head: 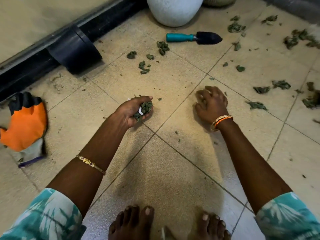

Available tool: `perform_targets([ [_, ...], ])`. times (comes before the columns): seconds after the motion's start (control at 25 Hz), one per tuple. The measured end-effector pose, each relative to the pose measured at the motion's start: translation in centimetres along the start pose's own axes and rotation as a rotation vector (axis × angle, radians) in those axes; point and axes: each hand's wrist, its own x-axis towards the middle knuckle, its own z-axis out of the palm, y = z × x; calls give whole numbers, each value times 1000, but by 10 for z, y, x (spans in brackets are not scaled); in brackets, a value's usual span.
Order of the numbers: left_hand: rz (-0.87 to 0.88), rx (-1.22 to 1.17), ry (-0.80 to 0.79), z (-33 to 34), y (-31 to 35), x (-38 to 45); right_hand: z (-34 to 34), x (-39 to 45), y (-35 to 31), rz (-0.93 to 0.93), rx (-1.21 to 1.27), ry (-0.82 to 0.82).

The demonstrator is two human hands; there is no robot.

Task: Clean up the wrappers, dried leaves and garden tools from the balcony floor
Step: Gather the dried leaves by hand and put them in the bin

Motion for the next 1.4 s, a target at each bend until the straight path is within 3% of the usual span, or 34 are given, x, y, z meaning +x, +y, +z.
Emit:
perform_targets([
  [0.12,-11,-17,-9,8,-4,5,9,-26,19,-112,-5,-68],
  [0.24,-36,-6,-53,24,-14,4,24,-61,37,-197,29,58],
  [0.44,-54,77,-110,37,-22,6,35,-93,45,-142,137,340],
  [0.56,-49,152,-125,46,-24,5,23,-85,40,-128,212,353],
  [0.76,-67,206,-169,66,-32,7,-34,-54,65,223,398,443],
  [0.92,-74,259,-204,84,-31,11,-67,-29,115,514,305,596],
  [1.04,-90,258,-226,91,-33,14,-67,-12,138,586,135,488],
  [1.2,-97,276,-221,90,-32,15,-40,-4,121,483,-21,239],
  [1.4,-90,248,-186,83,-31,22,-17,-7,114,334,-142,325],
])
